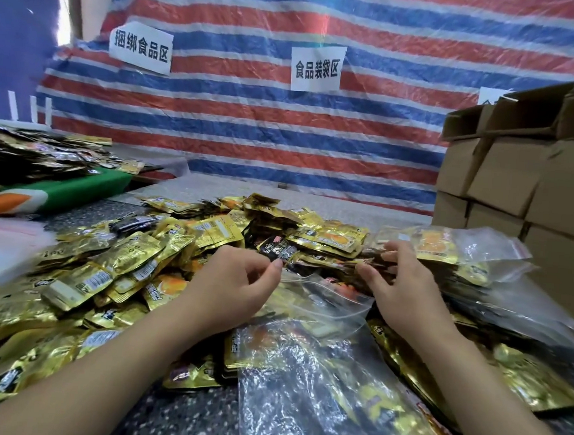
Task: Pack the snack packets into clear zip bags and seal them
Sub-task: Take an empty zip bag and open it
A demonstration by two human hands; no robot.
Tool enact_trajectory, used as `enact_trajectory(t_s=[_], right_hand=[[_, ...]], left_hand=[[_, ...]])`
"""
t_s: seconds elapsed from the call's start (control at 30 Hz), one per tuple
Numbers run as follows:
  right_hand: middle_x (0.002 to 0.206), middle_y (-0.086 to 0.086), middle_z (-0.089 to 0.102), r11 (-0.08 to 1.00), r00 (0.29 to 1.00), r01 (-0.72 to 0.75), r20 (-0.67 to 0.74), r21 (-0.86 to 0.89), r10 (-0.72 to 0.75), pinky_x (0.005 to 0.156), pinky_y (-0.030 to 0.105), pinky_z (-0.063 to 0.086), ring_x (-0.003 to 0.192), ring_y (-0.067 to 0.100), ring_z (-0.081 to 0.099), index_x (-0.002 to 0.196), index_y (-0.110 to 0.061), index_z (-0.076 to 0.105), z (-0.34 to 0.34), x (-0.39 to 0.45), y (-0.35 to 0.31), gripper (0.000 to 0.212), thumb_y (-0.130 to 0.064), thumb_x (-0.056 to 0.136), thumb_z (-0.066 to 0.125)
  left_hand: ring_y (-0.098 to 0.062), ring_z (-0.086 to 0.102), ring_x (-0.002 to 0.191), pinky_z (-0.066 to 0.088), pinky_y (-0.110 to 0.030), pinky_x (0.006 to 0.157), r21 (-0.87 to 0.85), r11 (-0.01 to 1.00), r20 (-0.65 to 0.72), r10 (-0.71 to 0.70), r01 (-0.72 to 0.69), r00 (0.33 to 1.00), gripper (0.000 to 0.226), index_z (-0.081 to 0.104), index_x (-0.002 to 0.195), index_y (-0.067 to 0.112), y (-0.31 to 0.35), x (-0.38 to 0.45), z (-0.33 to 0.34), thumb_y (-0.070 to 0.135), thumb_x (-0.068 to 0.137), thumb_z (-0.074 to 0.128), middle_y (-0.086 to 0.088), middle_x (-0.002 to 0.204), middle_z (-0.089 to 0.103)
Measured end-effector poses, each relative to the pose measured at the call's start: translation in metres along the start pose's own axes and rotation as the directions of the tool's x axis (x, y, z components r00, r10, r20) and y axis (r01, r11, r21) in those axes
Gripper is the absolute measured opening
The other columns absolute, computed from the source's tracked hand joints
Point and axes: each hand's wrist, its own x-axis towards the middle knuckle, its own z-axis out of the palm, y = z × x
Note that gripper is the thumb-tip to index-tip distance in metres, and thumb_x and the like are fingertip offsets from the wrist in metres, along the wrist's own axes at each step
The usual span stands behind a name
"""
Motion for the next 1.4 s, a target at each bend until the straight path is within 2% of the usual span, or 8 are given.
enact_trajectory(t_s=[0.37, 0.5, 0.7, 0.87, 1.0, 1.2, 1.3, 1.4], right_hand=[[0.125, -0.009, 0.058, 0.995, 0.95, 0.093, 0.303, -0.044, -0.075, 0.104, 0.031, 0.045, 0.12, 0.012, 0.053, 0.132, -0.023, 0.059, -0.005, -0.001, 0.004, 0.061, -0.026, 0.077, 0.084], [0.122, -0.006, 0.061, 0.983, 0.97, 0.158, 0.203, -0.093, -0.136, 0.102, 0.026, 0.043, 0.118, 0.016, 0.055, 0.125, -0.018, 0.066, -0.009, 0.001, 0.005, 0.053, 0.007, 0.079, 0.066], [0.122, -0.003, 0.068, 0.926, 0.974, 0.216, 0.142, -0.311, -0.18, 0.102, 0.043, 0.042, 0.117, 0.025, 0.054, 0.121, -0.026, 0.07, -0.001, -0.001, 0.007, 0.05, 0.004, 0.083, 0.062], [0.086, -0.007, 0.074, 0.954, 0.985, 0.039, -0.173, 0.297, 0.013, 0.065, 0.026, 0.053, 0.081, 0.016, 0.069, 0.087, -0.036, 0.07, -0.012, 0.003, -0.003, 0.019, -0.017, 0.09, 0.071], [0.098, 0.001, 0.077, 0.477, 0.968, -0.048, -0.076, 0.878, 0.238, 0.072, 0.036, 0.061, 0.093, 0.019, 0.074, 0.101, -0.02, 0.068, -0.024, 0.004, -0.024, 0.025, -0.036, 0.082, 0.069], [0.091, 0.009, 0.077, 0.023, 0.9, -0.359, 0.34, 0.933, 0.273, 0.061, 0.029, 0.059, 0.08, 0.019, 0.076, 0.114, -0.009, 0.061, -0.033, 0.001, -0.037, 0.034, -0.032, 0.089, 0.061], [0.086, 0.01, 0.075, 0.036, 0.905, -0.412, 0.404, 0.911, 0.136, 0.063, 0.029, 0.059, 0.077, 0.02, 0.075, 0.112, -0.005, 0.06, -0.03, 0.0, -0.035, 0.031, -0.018, 0.084, 0.063], [0.093, 0.012, 0.073, 0.28, 0.957, -0.278, 0.289, 0.919, 0.001, 0.07, 0.031, 0.059, 0.087, 0.024, 0.073, 0.112, -0.005, 0.06, -0.029, 0.0, -0.031, 0.036, -0.012, 0.077, 0.068]], left_hand=[[-0.01, 0.033, 0.041, 0.026, -0.027, 0.047, 0.032, 0.999, 0.014, 0.006, -0.006, 1.0, 0.053, 0.045, 0.05, 0.011, 0.003, 0.001, -0.001, 0.029, 0.1, 0.052, 0.004, 0.043, 0.037], [-0.009, 0.036, 0.044, 0.03, -0.03, 0.048, 0.028, 1.0, 0.04, 0.012, -0.013, 0.999, 0.049, 0.05, 0.054, 0.01, 0.004, -0.001, 0.0, 0.036, 0.095, 0.047, -0.003, 0.046, 0.045], [-0.009, 0.037, 0.045, 0.026, -0.021, 0.047, 0.047, 0.999, 0.065, 0.024, -0.027, 0.998, 0.046, 0.048, 0.054, 0.015, 0.003, 0.0, 0.0, 0.03, 0.097, 0.051, 0.009, 0.045, 0.038], [-0.009, 0.037, 0.045, 0.027, -0.02, 0.047, 0.04, 0.998, 0.092, 0.037, -0.041, 0.995, 0.042, 0.042, 0.053, 0.025, 0.006, 0.003, 0.0, 0.037, 0.094, 0.046, 0.011, 0.046, 0.04], [-0.009, 0.037, 0.047, 0.028, -0.022, 0.047, 0.055, 0.998, 0.101, 0.038, -0.044, 0.994, 0.042, 0.045, 0.055, 0.021, 0.006, 0.003, 0.001, 0.038, 0.094, 0.046, 0.009, 0.048, 0.041], [-0.008, 0.038, 0.046, 0.028, -0.021, 0.047, 0.01, 0.999, 0.124, 0.03, -0.031, 0.992, 0.041, 0.052, 0.059, 0.013, 0.01, 0.001, 0.003, 0.03, 0.095, 0.048, 0.004, 0.05, 0.046], [-0.008, 0.04, 0.047, 0.03, -0.022, 0.047, -0.016, 1.0, 0.113, 0.022, -0.02, 0.993, 0.042, 0.059, 0.063, 0.005, 0.01, 0.002, 0.002, 0.029, 0.095, 0.05, -0.007, 0.052, 0.053], [-0.007, 0.039, 0.046, 0.03, -0.021, 0.047, -0.047, 0.999, 0.088, 0.018, -0.013, 0.996, 0.045, 0.062, 0.066, 0.0, 0.013, 0.003, 0.001, 0.034, 0.091, 0.047, -0.011, 0.053, 0.054]])
